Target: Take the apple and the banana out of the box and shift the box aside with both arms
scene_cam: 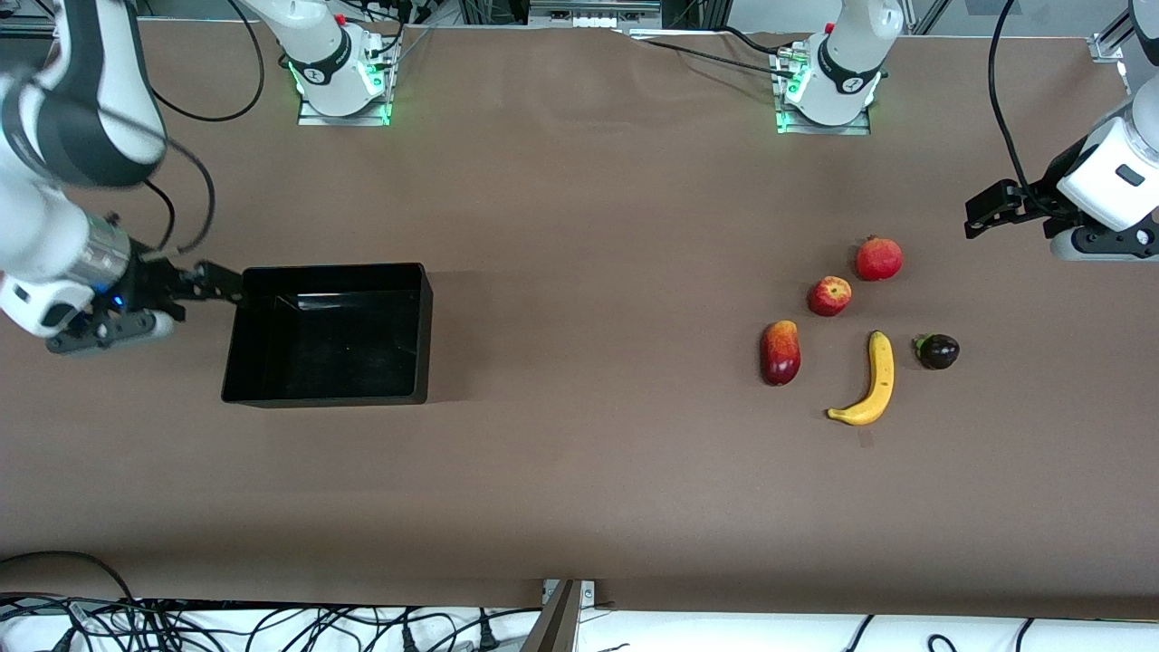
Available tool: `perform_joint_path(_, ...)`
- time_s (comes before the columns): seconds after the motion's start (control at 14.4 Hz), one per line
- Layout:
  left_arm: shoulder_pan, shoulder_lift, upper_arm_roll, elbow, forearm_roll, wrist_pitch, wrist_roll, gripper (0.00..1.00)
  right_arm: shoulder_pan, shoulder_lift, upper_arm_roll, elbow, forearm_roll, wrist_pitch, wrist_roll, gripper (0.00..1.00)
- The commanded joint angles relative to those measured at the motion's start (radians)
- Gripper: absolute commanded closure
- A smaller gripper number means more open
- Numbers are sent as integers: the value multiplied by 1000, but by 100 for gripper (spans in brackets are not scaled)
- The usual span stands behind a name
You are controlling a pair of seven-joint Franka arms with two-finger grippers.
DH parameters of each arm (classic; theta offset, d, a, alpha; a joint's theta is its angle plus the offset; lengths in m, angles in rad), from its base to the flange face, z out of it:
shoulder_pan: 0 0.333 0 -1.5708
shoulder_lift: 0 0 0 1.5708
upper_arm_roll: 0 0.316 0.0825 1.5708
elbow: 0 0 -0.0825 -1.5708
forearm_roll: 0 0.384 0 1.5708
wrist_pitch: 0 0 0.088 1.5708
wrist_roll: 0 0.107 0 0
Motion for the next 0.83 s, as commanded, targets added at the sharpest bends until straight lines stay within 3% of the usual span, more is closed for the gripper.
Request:
perform_joint_path(0.0,-3,-11,8,8,-26,-28,4,0,20,-19,-4,79,-68,-92,11,0)
perform_joint_path(0.35,-3,-11,9,8,-26,-28,4,0,51,-40,-3,110,-76,-238,66,0)
perform_joint_path(0.76,-3,-11,9,8,-24,-28,4,0,59,-33,-6,148,-65,-249,75,0)
